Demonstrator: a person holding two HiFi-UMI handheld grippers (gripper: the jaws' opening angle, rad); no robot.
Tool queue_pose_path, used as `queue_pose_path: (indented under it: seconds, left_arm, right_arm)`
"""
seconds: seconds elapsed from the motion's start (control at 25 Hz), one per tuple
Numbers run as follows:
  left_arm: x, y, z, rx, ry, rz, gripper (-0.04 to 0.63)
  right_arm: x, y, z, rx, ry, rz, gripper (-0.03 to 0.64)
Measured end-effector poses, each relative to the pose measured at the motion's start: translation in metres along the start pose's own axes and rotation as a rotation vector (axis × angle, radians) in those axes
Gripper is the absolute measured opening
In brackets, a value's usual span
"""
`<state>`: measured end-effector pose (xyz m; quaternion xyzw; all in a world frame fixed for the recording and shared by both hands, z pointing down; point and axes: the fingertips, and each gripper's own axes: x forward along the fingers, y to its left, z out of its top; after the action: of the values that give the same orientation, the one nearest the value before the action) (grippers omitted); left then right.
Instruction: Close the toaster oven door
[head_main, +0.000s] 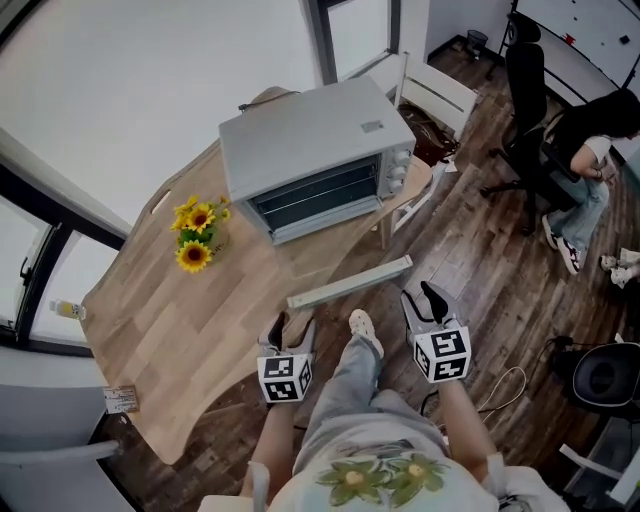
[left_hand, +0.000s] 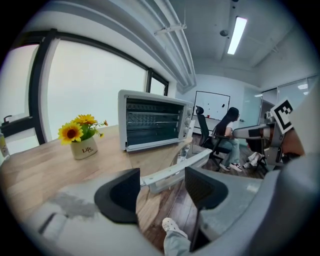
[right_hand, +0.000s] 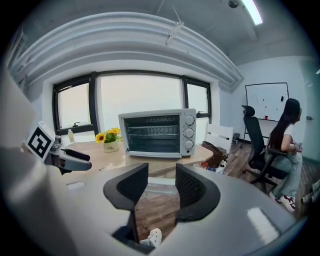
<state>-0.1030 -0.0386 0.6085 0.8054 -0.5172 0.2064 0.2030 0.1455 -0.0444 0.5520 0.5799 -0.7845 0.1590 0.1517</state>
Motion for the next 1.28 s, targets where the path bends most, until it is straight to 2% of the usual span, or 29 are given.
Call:
queue_pose_path:
  seconds: [0.28,0.84,1.0,1.28]
  left_arm:
    - [0.019,0.010,-0.016,-0.035,0.063,0.025,0.277]
    - [0.054,0.028,-0.050,-0.288,0.162,0.031,0.278]
    - [0.063,0.026,-0.054,-0.332,0.159,0.010,0.278]
    - [0.077,0.023,-0.058,-0.396,0.113,-0.016,0.278]
  right_arm:
    - [0.024,-0.016,-0.018,0.003,0.073,-0.002,0.160]
    - [0.080,-0.046,-0.079,0.039,0.246,-0.016,0.164]
    - [0.095,-0.049,-0.092,0.069,0.272,-0.006,0.167]
    - [0.117,-0.051,-0.106,0.213,0.272,0.032,0.167]
